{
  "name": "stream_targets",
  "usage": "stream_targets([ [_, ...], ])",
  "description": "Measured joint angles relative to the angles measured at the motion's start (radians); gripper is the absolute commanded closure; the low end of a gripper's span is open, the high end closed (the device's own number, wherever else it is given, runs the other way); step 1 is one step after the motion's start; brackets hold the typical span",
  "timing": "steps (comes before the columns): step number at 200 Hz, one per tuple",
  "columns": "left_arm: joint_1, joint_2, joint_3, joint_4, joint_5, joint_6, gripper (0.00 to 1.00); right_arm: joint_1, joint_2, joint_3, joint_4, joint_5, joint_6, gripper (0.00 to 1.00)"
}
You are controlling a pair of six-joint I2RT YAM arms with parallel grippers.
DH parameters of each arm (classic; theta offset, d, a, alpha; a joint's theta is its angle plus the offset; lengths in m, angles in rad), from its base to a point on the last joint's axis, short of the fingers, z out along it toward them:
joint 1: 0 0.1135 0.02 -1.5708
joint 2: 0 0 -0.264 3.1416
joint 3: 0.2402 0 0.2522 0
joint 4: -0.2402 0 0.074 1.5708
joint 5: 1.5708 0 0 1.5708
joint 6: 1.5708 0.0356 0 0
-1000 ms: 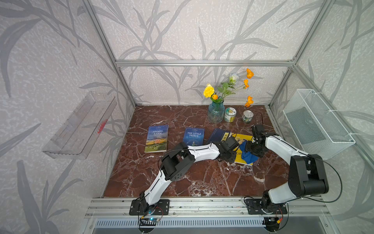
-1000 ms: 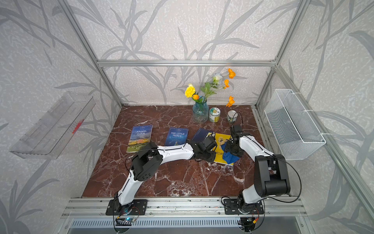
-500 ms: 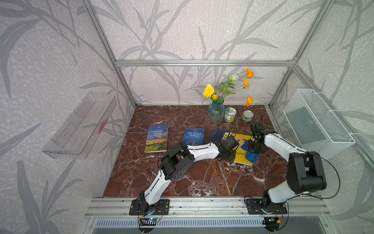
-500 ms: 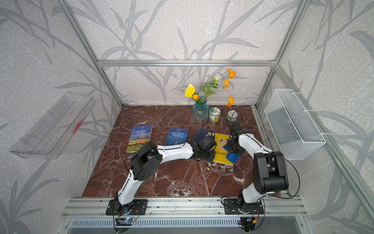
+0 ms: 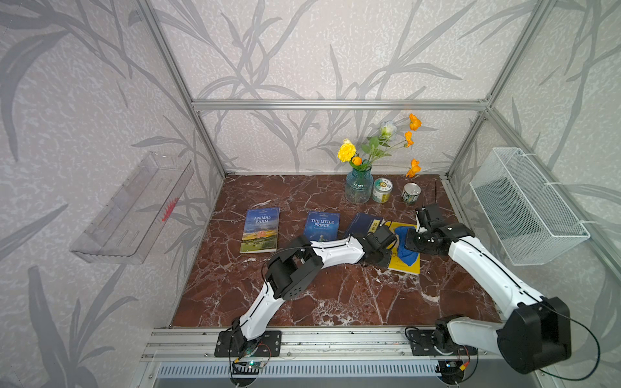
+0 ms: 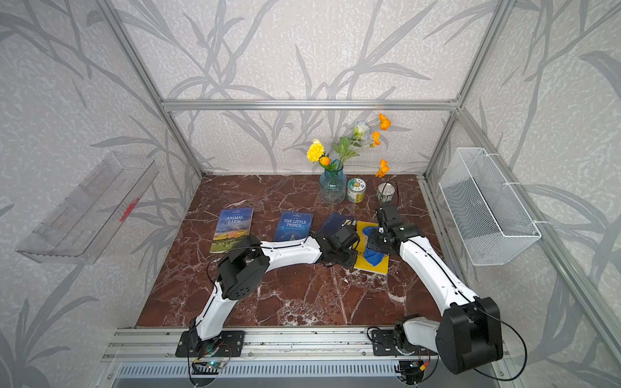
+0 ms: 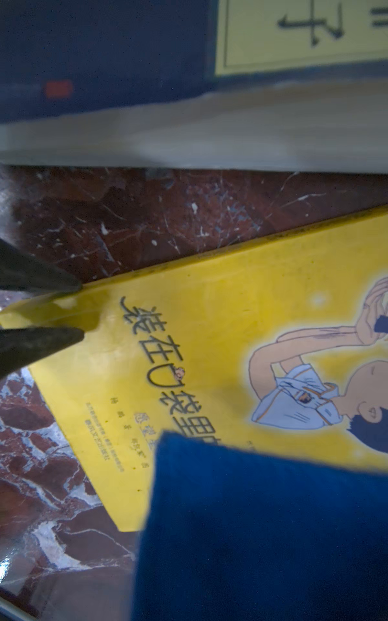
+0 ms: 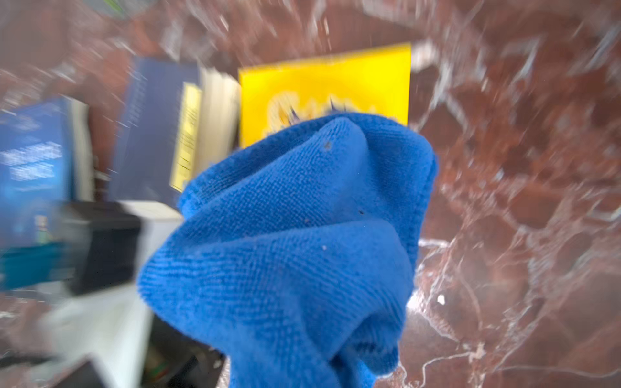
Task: Wipe the cover of the book
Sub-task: Wipe the dirt from the cover of the book.
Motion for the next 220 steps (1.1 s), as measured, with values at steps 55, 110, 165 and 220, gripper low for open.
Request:
stream_targets([
  [55, 0.001, 0.0, 0.0, 0.0, 0.001, 0.0, 0.8, -0.011, 0.252, -0.05, 0.084, -0.05, 0.04, 1.0],
  [110, 0.002, 0.0, 0.006, -0.008, -0.001, 0.0, 0.82, -0.078, 0.505, 0.222, 0.098, -0.058, 0.017, 1.0],
  [165, 0.003, 0.001, 0.009, -0.012, 0.0, -0.001, 0.82, -0.097, 0.6, 0.336, 0.124, -0.037, -0.01, 1.0],
  [220, 0.003, 0.001, 0.01, -0.016, 0.0, -0.008, 0.82, -0.024, 0.43, 0.103, 0.244, 0.007, -0.011, 1.0],
])
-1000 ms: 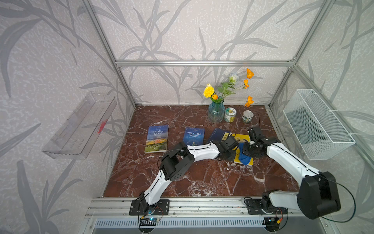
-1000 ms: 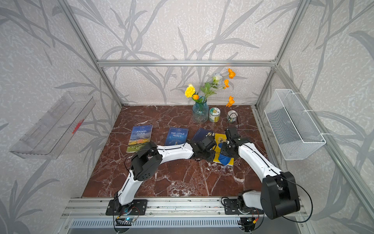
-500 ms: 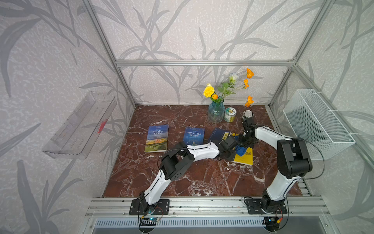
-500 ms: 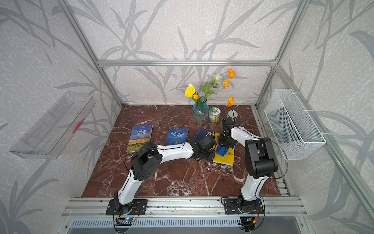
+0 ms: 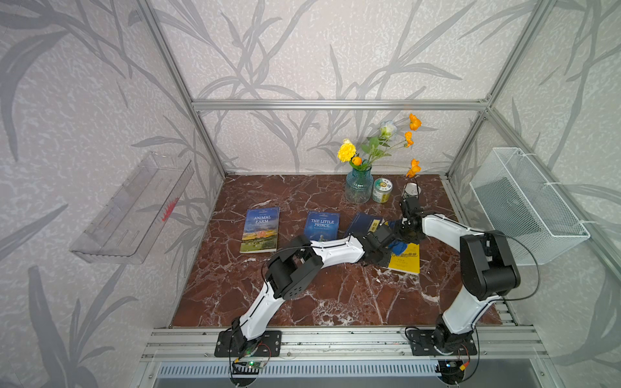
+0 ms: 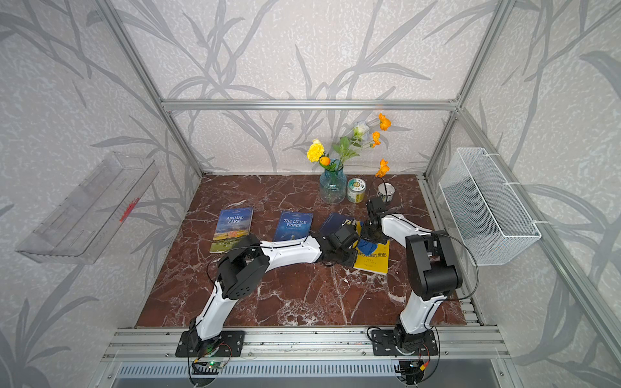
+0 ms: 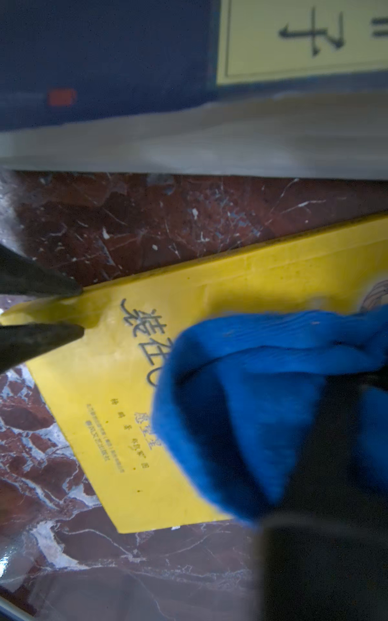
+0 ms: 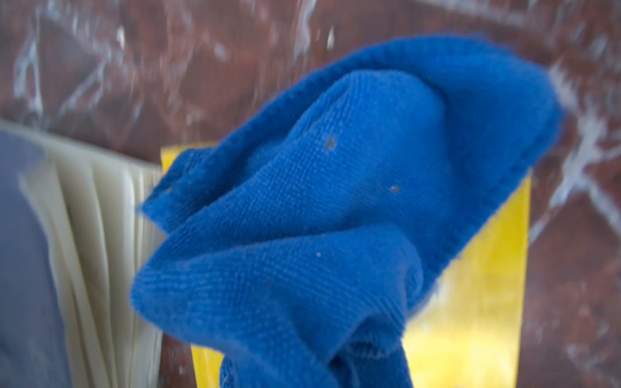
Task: Wipe the cover of the book
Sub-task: Wipe the dirt from the cover of the book.
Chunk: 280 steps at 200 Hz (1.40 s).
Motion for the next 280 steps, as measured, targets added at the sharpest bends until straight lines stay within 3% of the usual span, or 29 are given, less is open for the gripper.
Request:
stream_targets([
  [46, 0.004, 0.0, 0.0, -0.001, 0.011, -0.01, 0.82, 0.009, -0.095, -0.106, 0.015, -0.053, 0.021, 1.0],
  [85, 0.005, 0.0, 0.0, 0.0, 0.015, -0.012, 0.83, -0.062, 0.048, 0.067, -0.061, -0.135, 0.017, 1.0],
  [130, 0.005, 0.0, 0.0, 0.001, 0.014, -0.02, 0.83, -0.082, 0.19, 0.252, -0.109, -0.139, -0.007, 1.0],
  [160, 0.005, 0.0, 0.0, 0.001, 0.014, -0.026, 0.83, -0.069, 0.137, 0.173, -0.057, -0.125, -0.015, 1.0],
  [220, 0.005, 0.0, -0.001, 0.002, 0.01, -0.026, 0.83, -0.012, -0.156, -0.169, 0.002, -0.1, -0.002, 1.0],
  [247, 0.005, 0.0, -0.001, 0.002, 0.01, -0.026, 0.83, -0.017, -0.158, -0.164, -0.014, -0.101, -0.005, 1.0],
  [280, 0.005, 0.0, -0.001, 0.003, 0.011, -0.027, 0.83, -0.065, -0.035, -0.021, -0.098, -0.13, -0.021, 1.0],
])
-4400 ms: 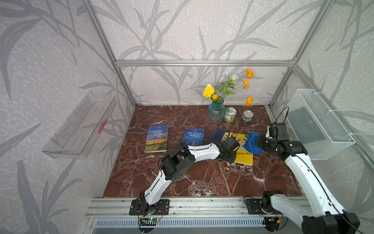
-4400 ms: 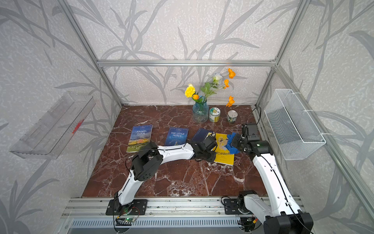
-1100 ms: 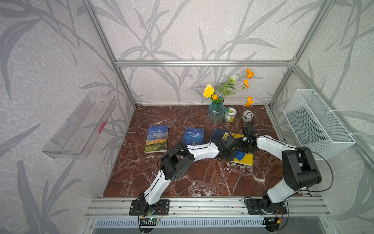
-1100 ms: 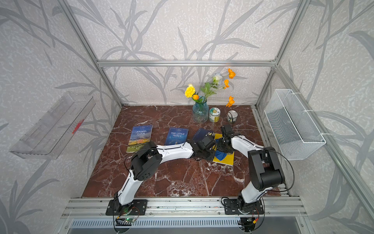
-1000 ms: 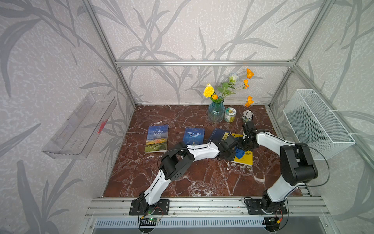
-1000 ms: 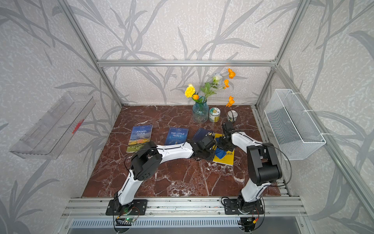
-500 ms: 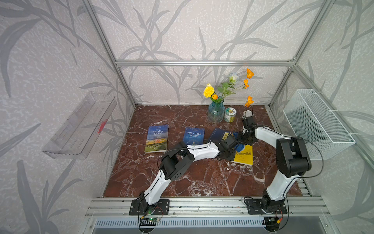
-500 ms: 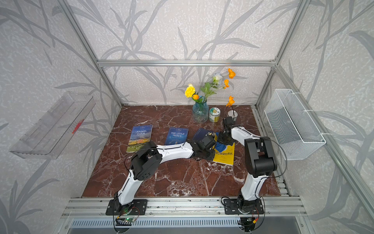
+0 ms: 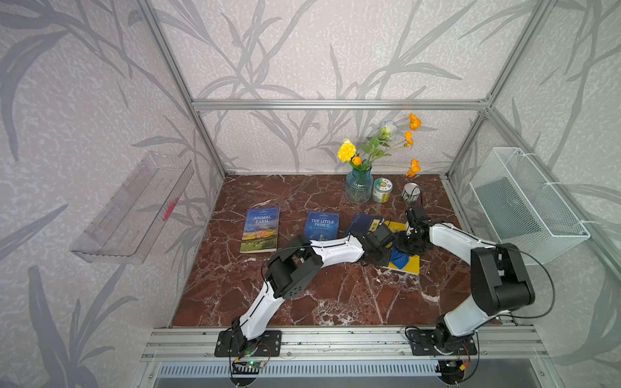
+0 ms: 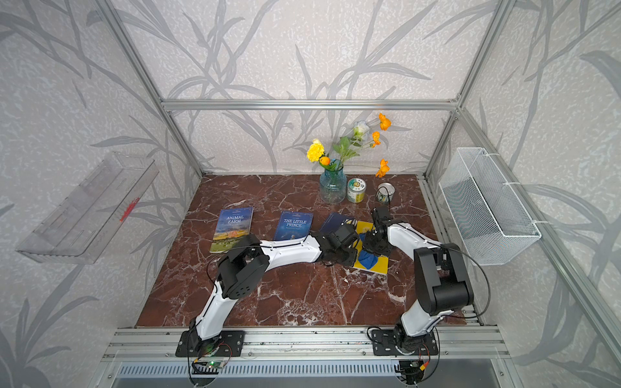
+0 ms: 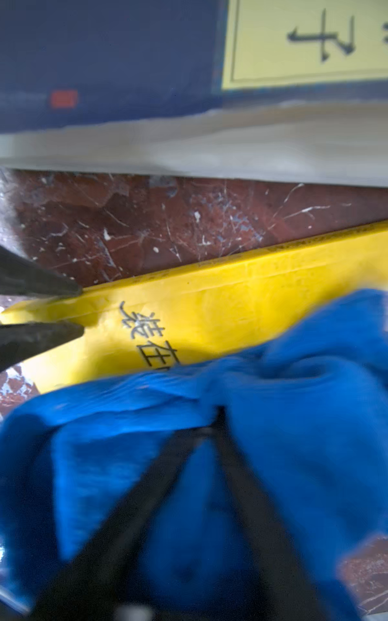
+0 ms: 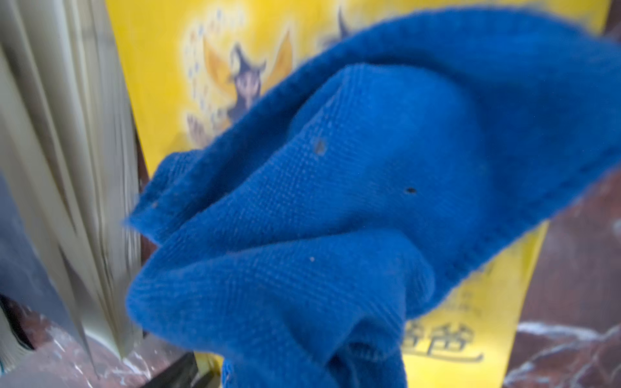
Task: Wipe the cover of the book
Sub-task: Wipe the dirt from the cover of the book.
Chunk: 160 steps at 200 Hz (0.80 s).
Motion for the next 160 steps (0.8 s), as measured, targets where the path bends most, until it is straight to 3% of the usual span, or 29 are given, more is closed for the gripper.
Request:
stream_targets([
  [37, 0.0, 0.0, -0.002, 0.003, 0.001, -0.002, 0.83, -0.027, 0.162, 0.204, -0.059, 0.037, -0.02, 1.0],
  [68, 0.0, 0.0, -0.002, 0.003, 0.001, -0.002, 0.83, -0.027, 0.185, 0.234, -0.064, 0.055, -0.03, 1.0],
  [107, 0.0, 0.0, -0.002, 0.003, 0.001, -0.002, 0.83, -0.01, 0.1, 0.111, 0.023, 0.088, -0.033, 1.0],
  [160, 0.0, 0.0, -0.002, 0.003, 0.001, -0.002, 0.84, 0.069, -0.13, -0.148, 0.068, 0.135, -0.006, 0.99],
])
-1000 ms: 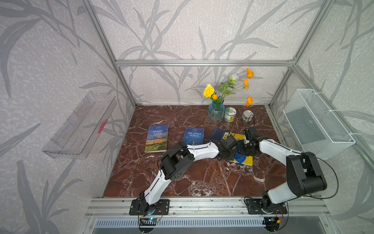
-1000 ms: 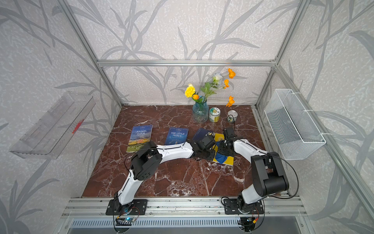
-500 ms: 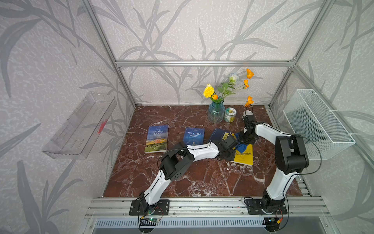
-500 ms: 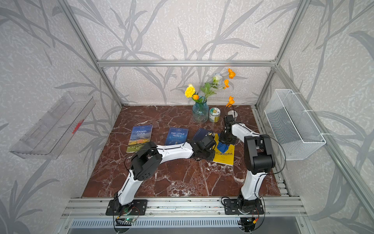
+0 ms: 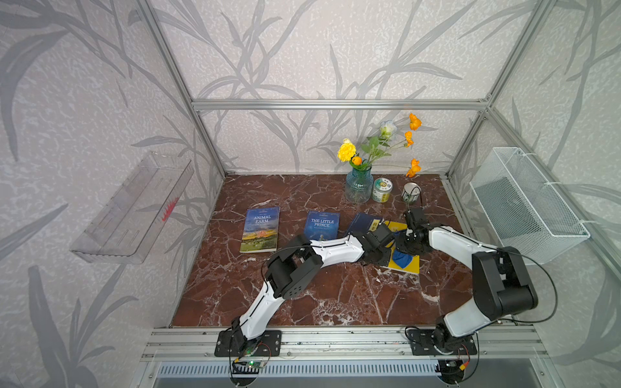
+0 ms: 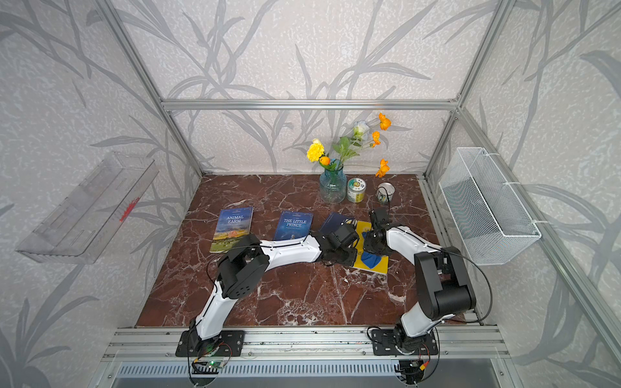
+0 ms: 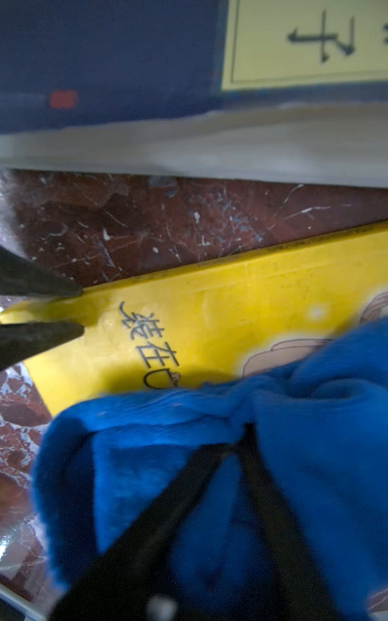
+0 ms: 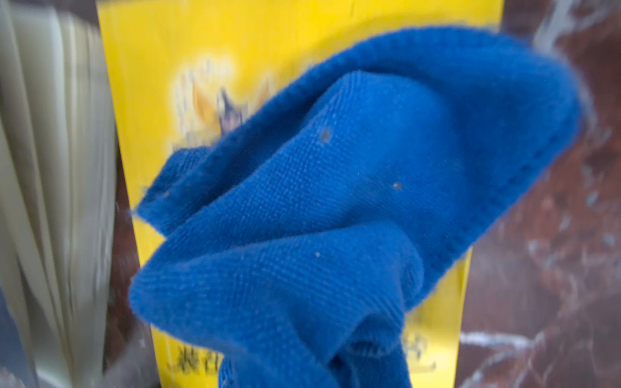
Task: Wipe the cover of the book
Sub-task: Wipe the dirt from the cover of the book.
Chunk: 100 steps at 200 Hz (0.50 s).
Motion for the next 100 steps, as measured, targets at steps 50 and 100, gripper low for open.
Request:
stream_targets([
  [50, 0.0, 0.0, 0.0, 0.0, 0.0, 0.0, 0.84, -0.004, -0.044, -0.035, -0.02, -0.016, 0.024, 0.98],
  [100, 0.0, 0.0, 0.0, 0.0, 0.003, -0.001, 0.84, -0.079, 0.208, 0.247, -0.124, -0.035, -0.001, 0.98],
])
